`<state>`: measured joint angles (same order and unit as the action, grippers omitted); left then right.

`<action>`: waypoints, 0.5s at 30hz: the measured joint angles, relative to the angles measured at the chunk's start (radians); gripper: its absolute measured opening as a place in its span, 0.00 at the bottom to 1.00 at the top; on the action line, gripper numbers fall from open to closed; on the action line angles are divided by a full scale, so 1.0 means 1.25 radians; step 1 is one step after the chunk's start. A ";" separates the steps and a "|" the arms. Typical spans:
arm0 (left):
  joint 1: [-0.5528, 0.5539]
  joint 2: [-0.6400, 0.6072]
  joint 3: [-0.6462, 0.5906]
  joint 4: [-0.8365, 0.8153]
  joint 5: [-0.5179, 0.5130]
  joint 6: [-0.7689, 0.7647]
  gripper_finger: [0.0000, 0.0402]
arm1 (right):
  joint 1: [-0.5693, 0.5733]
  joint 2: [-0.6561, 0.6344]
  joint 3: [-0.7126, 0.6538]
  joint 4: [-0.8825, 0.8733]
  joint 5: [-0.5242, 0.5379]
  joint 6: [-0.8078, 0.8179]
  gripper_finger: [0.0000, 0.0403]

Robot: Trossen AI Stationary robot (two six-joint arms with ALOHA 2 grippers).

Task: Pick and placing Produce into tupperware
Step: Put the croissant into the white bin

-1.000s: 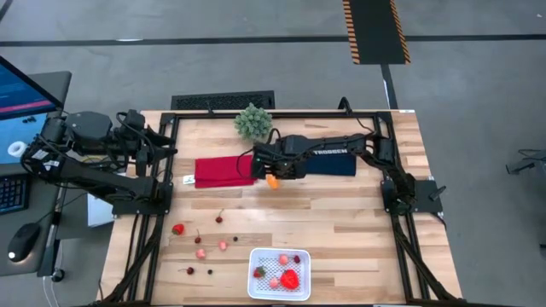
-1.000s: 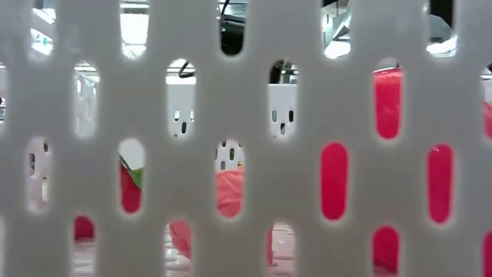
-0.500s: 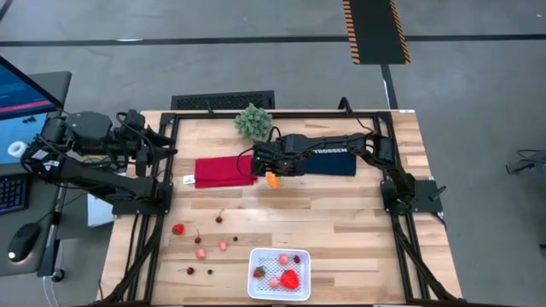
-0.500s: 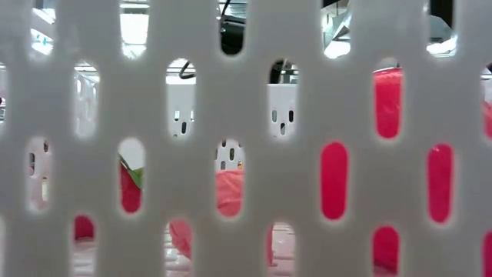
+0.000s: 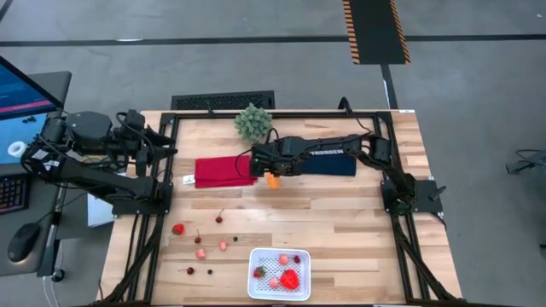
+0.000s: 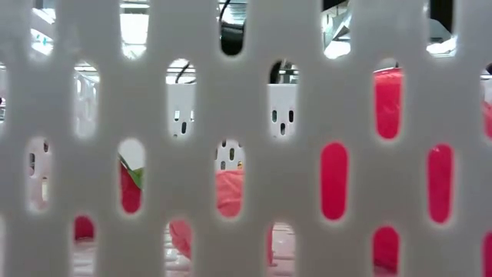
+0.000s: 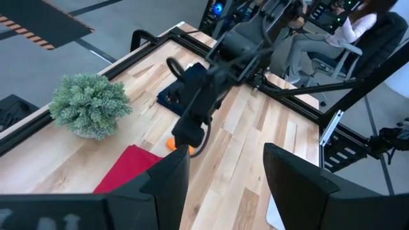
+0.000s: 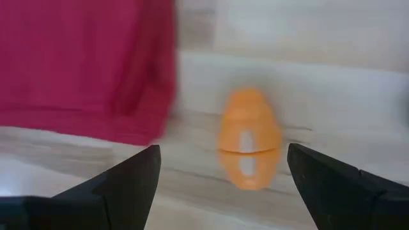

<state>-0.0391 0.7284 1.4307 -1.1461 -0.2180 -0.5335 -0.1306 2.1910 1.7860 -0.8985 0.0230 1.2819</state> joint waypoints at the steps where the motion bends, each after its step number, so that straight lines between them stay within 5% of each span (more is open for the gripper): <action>1: 0.000 0.000 0.000 0.000 0.000 0.000 0.47 | 0.001 0.006 -0.004 -0.016 -0.003 0.000 0.90; 15: 0.000 0.000 0.000 0.000 -0.002 -0.001 0.47 | 0.028 0.054 0.000 0.015 -0.024 -0.015 0.84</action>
<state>-0.0388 0.7284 1.4307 -1.1464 -0.2208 -0.5350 -0.0961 2.2588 1.7855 -0.8799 -0.0070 1.2631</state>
